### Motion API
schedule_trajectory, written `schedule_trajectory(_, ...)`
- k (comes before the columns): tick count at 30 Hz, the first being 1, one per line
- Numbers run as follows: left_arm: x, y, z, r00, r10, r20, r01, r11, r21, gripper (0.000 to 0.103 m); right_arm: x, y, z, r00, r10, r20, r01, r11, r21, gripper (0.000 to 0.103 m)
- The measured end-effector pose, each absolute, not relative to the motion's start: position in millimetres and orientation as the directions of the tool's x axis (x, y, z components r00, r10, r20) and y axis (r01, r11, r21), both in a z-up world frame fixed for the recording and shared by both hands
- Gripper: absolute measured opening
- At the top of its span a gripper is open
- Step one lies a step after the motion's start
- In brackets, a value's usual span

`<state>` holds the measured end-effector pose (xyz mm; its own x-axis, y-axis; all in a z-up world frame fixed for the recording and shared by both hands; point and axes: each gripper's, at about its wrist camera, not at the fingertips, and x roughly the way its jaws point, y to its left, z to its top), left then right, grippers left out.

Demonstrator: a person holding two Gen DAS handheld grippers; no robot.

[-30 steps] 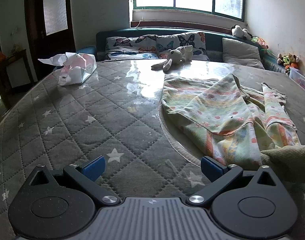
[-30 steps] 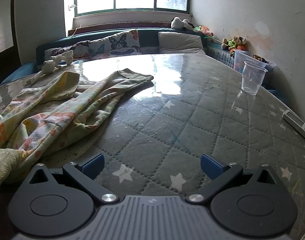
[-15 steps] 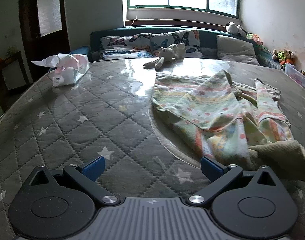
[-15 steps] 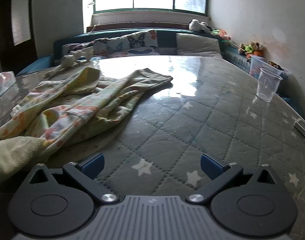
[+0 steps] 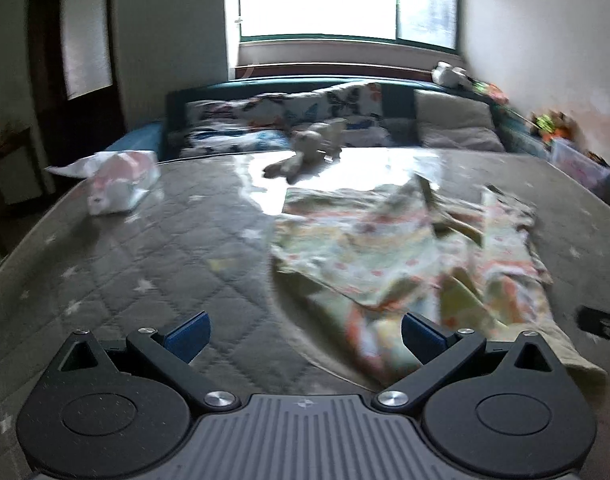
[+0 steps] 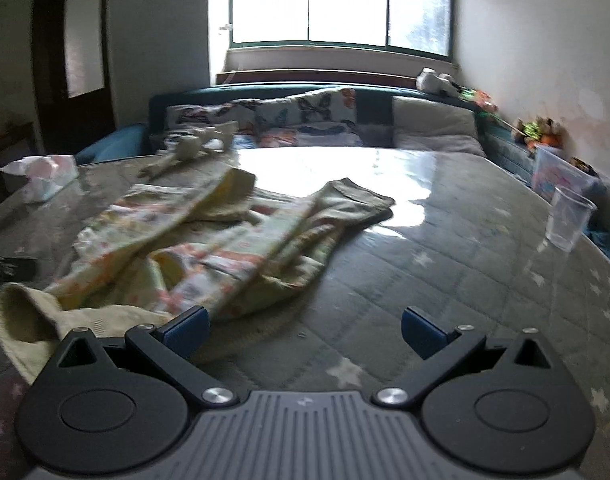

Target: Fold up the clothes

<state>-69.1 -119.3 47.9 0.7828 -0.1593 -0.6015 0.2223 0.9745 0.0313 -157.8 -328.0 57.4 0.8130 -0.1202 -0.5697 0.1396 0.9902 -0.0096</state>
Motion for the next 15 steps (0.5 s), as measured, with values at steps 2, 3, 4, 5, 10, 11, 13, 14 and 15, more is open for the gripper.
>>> schedule_trajectory(2,-72.5,-128.1,43.4,0.773,-0.180,-0.609,0.261,0.964,0.046,0.103,-156.7,-321.7,56.4,0.814,-0.099,-0.573,0.111,0.994,-0.014,0.103)
schedule_trajectory(3,-74.1,-132.0,40.4,0.768,-0.184,-0.613,0.275,0.960,0.056,0.103,-156.4,-318.9,55.2,0.812,-0.087,-0.577,0.096,0.995,-0.014,0.103)
schedule_trajectory(4,-75.0,-135.1,37.7,0.763,-0.186,-0.618,0.287,0.956,0.066,0.103,-155.7,-316.3,53.2,0.808,-0.077,-0.584,0.084,0.996,-0.015,0.103)
schedule_trajectory(5,-75.6,-137.3,35.4,0.759,-0.189,-0.623,0.295,0.953,0.071,0.103,-155.3,-313.8,50.8,0.803,-0.070,-0.592,0.072,0.997,-0.020,0.103)
schedule_trajectory(10,-78.8,-143.7,28.4,0.747,-0.197,-0.635,0.323,0.943,0.088,0.103,-153.7,-304.6,36.8,0.776,-0.061,-0.628,0.034,0.998,-0.054,0.103)
schedule_trajectory(11,-78.9,-144.3,27.5,0.745,-0.196,-0.638,0.325,0.941,0.090,0.103,-153.9,-303.7,34.4,0.770,-0.060,-0.635,0.030,0.998,-0.057,0.103)
schedule_trajectory(13,-79.2,-145.3,26.0,0.740,-0.195,-0.643,0.329,0.940,0.094,0.103,-155.0,-302.2,30.4,0.761,-0.058,-0.646,0.023,0.998,-0.062,0.103)
schedule_trajectory(14,-78.9,-145.7,25.9,0.739,-0.195,-0.645,0.331,0.939,0.095,0.103,-155.4,-301.3,29.3,0.759,-0.058,-0.648,0.019,0.998,-0.066,0.103)
schedule_trajectory(15,-78.6,-146.1,25.7,0.738,-0.195,-0.646,0.332,0.938,0.096,0.103,-156.3,-300.3,29.0,0.759,-0.056,-0.649,0.015,0.998,-0.068,0.103)
